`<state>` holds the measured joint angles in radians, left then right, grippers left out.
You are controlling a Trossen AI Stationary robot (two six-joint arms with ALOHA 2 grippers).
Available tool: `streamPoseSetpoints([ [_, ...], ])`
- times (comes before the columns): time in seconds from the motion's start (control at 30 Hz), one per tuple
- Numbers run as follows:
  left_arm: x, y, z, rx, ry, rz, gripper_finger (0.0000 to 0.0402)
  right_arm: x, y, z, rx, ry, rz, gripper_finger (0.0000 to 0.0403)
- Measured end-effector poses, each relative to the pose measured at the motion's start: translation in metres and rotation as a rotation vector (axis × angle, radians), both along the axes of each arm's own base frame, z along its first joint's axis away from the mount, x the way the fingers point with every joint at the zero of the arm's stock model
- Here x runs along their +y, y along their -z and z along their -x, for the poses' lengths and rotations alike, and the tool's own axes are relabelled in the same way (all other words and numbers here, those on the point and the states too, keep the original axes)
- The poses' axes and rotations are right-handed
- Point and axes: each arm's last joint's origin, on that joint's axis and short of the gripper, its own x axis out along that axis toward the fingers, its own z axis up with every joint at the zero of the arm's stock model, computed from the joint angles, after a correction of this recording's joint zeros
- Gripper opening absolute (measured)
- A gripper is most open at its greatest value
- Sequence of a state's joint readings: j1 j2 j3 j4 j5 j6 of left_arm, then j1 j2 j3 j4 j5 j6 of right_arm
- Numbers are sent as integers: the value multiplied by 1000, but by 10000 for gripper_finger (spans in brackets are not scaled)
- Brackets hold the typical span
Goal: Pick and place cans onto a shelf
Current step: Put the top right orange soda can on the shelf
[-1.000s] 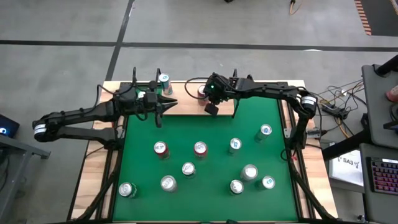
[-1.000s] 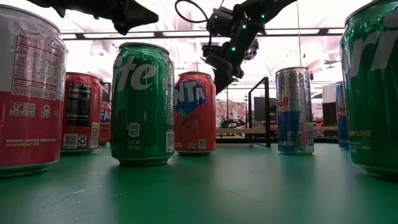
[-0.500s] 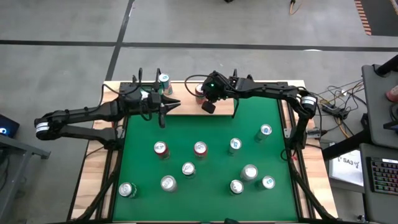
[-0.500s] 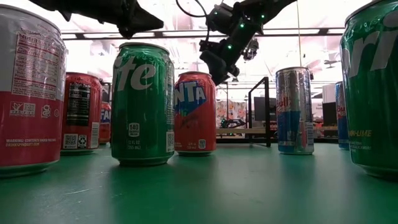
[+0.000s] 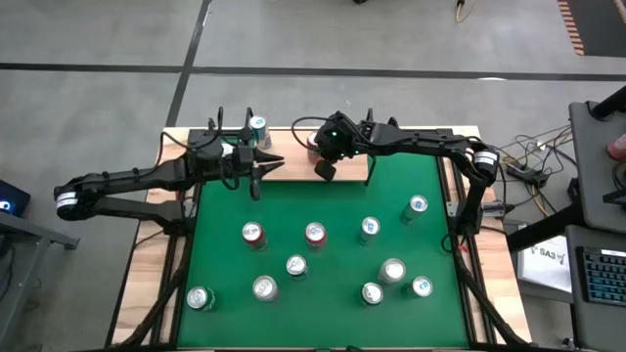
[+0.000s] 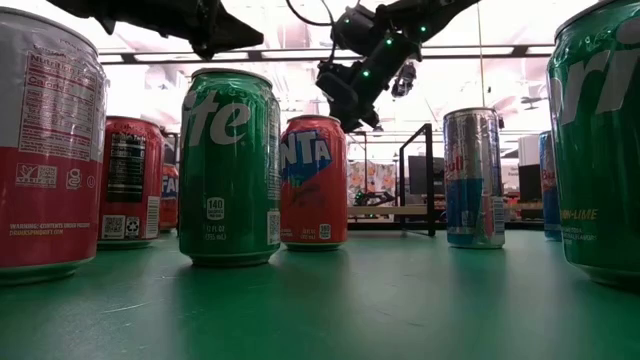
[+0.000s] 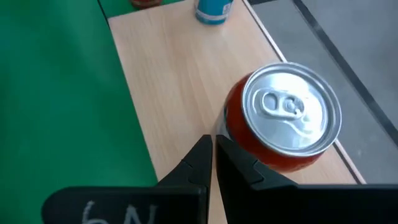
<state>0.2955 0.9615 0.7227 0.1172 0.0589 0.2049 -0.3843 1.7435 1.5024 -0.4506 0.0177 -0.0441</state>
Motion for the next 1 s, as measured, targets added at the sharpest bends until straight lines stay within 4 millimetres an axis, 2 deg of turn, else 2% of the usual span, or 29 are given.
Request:
streamPoseSetpoints([
  [0.27,0,0,0,-4,0,0,36,-1,-2,-2,-37,14,0,12],
  [0.53,0,-2,0,-17,0,-4,36,1,-16,-18,-241,9,63,12],
  [0.73,0,-2,0,-17,0,-2,36,-8,-15,-13,-195,216,170,12],
  [1.0,0,-2,0,-15,1,-3,36,-5,-6,-9,-120,200,94,12],
])
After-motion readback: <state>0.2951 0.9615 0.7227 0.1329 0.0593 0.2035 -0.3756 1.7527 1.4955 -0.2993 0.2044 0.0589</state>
